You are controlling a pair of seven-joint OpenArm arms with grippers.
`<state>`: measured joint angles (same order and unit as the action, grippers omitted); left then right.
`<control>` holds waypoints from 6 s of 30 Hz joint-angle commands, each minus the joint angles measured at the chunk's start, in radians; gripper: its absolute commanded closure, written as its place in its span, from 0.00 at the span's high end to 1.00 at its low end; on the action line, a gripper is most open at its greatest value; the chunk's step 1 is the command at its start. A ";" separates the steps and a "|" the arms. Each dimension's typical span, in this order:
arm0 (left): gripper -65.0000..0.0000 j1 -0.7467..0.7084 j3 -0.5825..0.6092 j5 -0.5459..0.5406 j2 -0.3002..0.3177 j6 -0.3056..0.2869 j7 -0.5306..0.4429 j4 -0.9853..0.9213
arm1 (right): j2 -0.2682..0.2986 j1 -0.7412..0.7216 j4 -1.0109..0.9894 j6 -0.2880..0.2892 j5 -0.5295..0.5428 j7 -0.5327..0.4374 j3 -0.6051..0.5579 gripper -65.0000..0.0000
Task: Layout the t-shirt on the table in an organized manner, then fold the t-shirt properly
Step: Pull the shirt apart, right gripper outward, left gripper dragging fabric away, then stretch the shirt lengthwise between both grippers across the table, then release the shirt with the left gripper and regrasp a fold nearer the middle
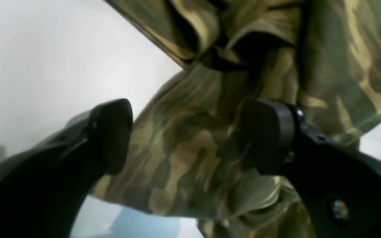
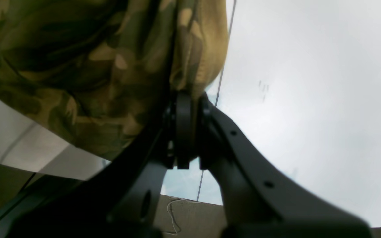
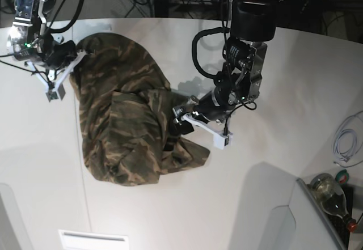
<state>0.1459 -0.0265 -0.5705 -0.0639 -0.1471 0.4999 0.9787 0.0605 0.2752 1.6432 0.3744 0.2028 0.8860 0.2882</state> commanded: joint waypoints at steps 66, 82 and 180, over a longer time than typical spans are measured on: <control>0.00 -0.062 -0.120 0.040 0.293 0.154 0.371 0.504 | -0.147 -0.124 -0.176 0.010 0.011 -0.232 0.296 0.76; 0.00 -0.070 -0.117 0.040 0.321 0.154 0.369 0.507 | -0.133 -0.115 -0.139 0.087 0.011 -0.150 0.296 0.05; 0.00 0.373 0.076 0.241 0.365 0.157 -0.093 -0.090 | 0.160 -0.232 0.025 0.324 0.007 0.293 0.302 0.01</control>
<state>0.4831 0.0559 -0.3237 0.2920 0.0143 0.4217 0.8688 0.2008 0.0536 1.6588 0.6971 0.2085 1.1877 0.5850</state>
